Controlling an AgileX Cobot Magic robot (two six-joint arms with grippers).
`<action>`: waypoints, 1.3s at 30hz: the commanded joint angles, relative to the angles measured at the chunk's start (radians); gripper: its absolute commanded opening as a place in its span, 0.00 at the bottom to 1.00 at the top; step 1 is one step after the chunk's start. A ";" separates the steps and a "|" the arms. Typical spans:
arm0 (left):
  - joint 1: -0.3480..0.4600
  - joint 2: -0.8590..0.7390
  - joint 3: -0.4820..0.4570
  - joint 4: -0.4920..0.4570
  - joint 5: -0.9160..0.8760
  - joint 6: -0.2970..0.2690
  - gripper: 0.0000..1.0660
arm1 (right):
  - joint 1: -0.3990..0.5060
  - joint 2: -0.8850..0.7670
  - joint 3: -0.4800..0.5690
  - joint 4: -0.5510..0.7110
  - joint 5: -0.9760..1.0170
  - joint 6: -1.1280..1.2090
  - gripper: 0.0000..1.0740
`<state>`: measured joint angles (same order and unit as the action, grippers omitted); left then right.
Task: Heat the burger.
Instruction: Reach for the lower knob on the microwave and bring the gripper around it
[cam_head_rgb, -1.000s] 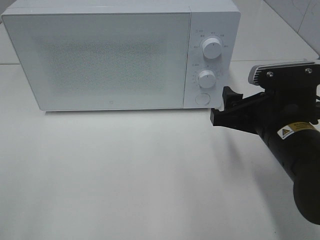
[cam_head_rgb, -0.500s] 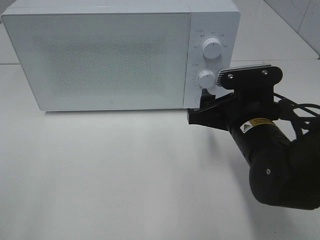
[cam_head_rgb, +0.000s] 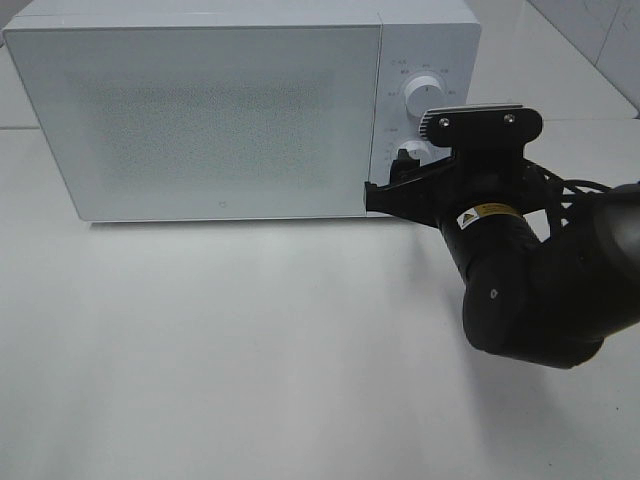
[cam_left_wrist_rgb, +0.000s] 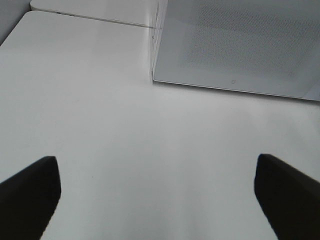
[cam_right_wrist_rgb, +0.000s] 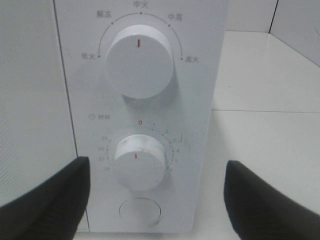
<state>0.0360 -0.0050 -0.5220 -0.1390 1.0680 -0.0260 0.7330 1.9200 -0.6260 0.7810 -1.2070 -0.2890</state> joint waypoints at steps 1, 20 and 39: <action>0.003 -0.018 0.006 0.004 0.000 0.002 0.92 | -0.010 0.009 -0.034 -0.023 -0.136 0.001 0.66; 0.003 -0.019 0.006 0.003 0.000 0.002 0.92 | -0.056 0.133 -0.155 -0.112 -0.086 0.020 0.66; 0.003 -0.019 0.006 0.002 0.000 0.002 0.92 | -0.100 0.168 -0.190 -0.148 -0.042 0.076 0.66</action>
<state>0.0360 -0.0050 -0.5220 -0.1390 1.0680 -0.0260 0.6440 2.0900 -0.8050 0.6660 -1.2150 -0.2270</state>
